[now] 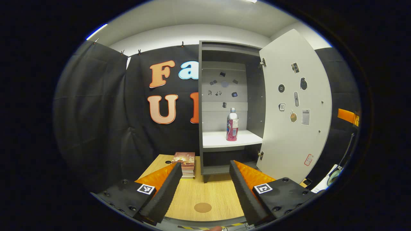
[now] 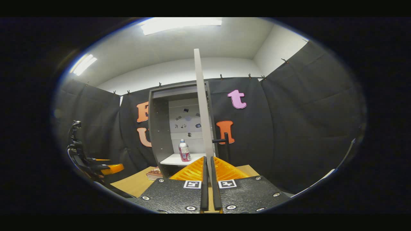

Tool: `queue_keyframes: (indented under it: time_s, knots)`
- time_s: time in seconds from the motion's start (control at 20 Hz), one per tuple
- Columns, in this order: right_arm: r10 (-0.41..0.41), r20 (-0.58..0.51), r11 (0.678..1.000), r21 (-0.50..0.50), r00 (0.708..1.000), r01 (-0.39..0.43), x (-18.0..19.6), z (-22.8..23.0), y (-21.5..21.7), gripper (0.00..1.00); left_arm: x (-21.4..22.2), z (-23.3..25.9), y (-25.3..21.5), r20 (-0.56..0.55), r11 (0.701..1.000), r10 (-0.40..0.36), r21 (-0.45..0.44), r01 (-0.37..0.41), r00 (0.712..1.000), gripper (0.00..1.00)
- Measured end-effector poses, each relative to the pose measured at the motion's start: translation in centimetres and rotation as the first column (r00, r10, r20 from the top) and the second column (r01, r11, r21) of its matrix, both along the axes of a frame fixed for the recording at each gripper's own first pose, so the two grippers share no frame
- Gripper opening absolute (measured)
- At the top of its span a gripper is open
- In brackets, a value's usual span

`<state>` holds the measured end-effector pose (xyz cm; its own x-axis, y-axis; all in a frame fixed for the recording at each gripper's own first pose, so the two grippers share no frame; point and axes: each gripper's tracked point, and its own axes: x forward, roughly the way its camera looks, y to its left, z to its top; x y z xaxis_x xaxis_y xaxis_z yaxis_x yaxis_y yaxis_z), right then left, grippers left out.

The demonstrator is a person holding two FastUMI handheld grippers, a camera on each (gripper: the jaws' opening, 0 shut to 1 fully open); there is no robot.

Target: Open the cabinet door with the right hand, grasp the bottle in the cabinet with the left hand and place it on the coaster, then close the cabinet door with the right hand.

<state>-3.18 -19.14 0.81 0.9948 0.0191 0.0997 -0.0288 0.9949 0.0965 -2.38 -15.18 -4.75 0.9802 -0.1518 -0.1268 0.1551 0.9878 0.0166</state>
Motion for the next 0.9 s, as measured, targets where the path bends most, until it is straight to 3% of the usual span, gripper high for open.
queue_keyframes:
  time_s: [0.15, 0.2, 0.25, 0.35, 0.4, 0.5, 0.6, 0.7, 0.9]
  knots:
    - [0.036, 0.025, 0.999, 0.014, 0.999, -0.037, -2.3, 0.3, 3.6, 0.0, 2.3, 0.4, -1.8, 0.005, 0.999, -0.032, -0.026, 0.032, 0.999, 0.96]
    - [0.048, 0.029, 0.999, 0.01, 0.998, -0.048, -2.5, 0.2, 4.6, 0.14, 3.8, 0.7, -2.7, 0.015, 0.999, -0.041, -0.036, 0.041, 0.999, 0.96]
    - [0.05, 0.028, 0.999, 0.006, 0.998, -0.051, -2.7, 0.0, 5.3, 0.05, 5.1, 1.0, -3.5, 0.022, 0.998, -0.046, -0.044, 0.047, 0.999, 0.94]
    - [0.047, 0.022, 0.999, -0.003, 0.999, -0.047, -2.3, -0.6, 6.4, 0.18, 8.5, 1.5, -5.9, 0.032, 0.996, -0.07, -0.058, 0.071, 0.997, 0.99]
    - [0.038, 0.019, 0.999, -0.005, 0.999, -0.038, -2.0, -0.9, 6.6, 0.32, 10.0, 1.8, -7.2, 0.04, 0.994, -0.085, -0.059, 0.087, 0.996, 0.96]
    - [0.022, 0.021, 1.0, 0.007, 1.0, -0.022, -1.0, -2.0, 7.3, 0.49, 13.6, 2.0, -9.3, 0.065, 0.994, -0.102, -0.043, 0.104, 0.993, 0.94]
    - [0.008, 0.001, 1.0, 0.01, 1.0, -0.008, 0.9, -3.2, 7.7, 0.55, 17.3, 1.6, -11.4, 0.073, 0.992, -0.119, -0.029, 0.121, 0.99, 0.96]
    - [-0.01, -0.055, 1.0, 0.024, 0.998, 0.012, 3.0, -5.0, 7.4, 0.76, 20.8, 1.2, -13.0, 0.079, 0.992, -0.127, -0.016, 0.129, 0.989, 0.96]
    - [-0.034, -0.116, 0.997, 0.063, 0.993, 0.042, 6.5, -6.2, 6.9, 0.77, 27.7, -0.5, -15.5, 0.07, 0.991, -0.135, -0.008, 0.135, 0.988, 0.96]
